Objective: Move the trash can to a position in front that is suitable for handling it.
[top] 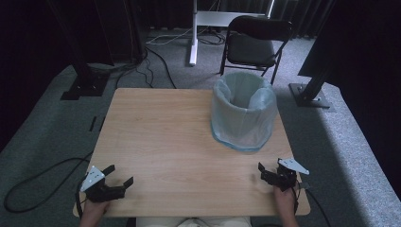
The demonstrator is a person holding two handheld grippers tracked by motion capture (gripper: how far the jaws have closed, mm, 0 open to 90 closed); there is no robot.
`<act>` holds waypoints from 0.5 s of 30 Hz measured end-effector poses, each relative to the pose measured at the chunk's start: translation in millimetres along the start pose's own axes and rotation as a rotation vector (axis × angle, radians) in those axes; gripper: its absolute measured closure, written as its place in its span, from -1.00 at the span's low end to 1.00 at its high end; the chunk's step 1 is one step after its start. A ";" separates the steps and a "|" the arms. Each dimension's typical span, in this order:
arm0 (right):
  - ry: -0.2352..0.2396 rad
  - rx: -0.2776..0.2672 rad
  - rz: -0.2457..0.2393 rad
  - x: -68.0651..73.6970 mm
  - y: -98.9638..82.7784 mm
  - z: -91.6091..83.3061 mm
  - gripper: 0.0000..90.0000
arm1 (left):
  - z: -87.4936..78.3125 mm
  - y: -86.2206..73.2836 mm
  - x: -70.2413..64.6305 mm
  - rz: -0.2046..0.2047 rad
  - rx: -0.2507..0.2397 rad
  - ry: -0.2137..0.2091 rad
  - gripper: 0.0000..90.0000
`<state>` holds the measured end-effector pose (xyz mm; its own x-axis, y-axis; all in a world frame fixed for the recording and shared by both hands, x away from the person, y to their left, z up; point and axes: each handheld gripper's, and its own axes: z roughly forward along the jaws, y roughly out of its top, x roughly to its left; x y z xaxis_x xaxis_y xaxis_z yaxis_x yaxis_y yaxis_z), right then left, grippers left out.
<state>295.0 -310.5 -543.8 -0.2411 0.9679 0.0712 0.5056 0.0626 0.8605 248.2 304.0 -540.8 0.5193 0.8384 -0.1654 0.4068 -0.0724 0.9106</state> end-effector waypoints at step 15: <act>0.015 0.033 0.069 -13.2 8.5 6.7 -0.76 | 33.5 13.8 2.2 -0.020 0.078 -0.077 -0.96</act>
<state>308.0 -321.1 -540.8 -0.2170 0.9665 0.1373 0.5487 0.0044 0.8360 280.2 286.7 -541.3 0.5653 0.7965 -0.2146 0.4737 -0.1005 0.8749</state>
